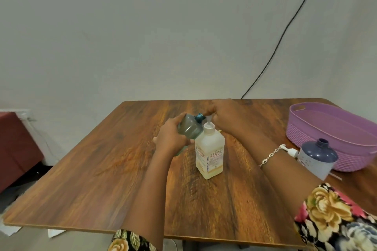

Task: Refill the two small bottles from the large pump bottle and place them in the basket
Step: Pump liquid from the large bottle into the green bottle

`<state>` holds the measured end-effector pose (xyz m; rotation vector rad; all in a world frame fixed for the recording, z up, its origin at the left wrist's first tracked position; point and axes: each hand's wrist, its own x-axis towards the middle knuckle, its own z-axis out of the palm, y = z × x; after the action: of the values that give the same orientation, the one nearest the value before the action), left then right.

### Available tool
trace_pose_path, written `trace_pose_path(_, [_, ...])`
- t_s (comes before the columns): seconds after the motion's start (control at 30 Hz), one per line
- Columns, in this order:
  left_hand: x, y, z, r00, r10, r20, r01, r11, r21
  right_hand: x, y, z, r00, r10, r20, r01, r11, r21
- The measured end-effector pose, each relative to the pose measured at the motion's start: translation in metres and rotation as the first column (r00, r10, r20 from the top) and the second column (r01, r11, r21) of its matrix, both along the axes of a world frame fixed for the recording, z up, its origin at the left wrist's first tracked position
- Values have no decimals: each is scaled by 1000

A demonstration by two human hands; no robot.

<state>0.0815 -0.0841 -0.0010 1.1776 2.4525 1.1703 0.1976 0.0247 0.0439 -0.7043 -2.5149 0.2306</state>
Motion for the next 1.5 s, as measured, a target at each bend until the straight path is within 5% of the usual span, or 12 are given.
trace_pose_path(0.87, [4,-7,10,999,-41,-29,40,999,-25,12,5,5,995,57,79,-52,997,-55])
trace_pose_path(1.1, [-1,-7,-3,999,-48,-19,46,995,-84,1,-6,-26,982,-15,-186,-1,997,-83])
trace_pose_path(1.5, [-3,-7,4,998,-49,-41,47,998,-51,-2,-5,-10,988,-78,-135,57,986,-155])
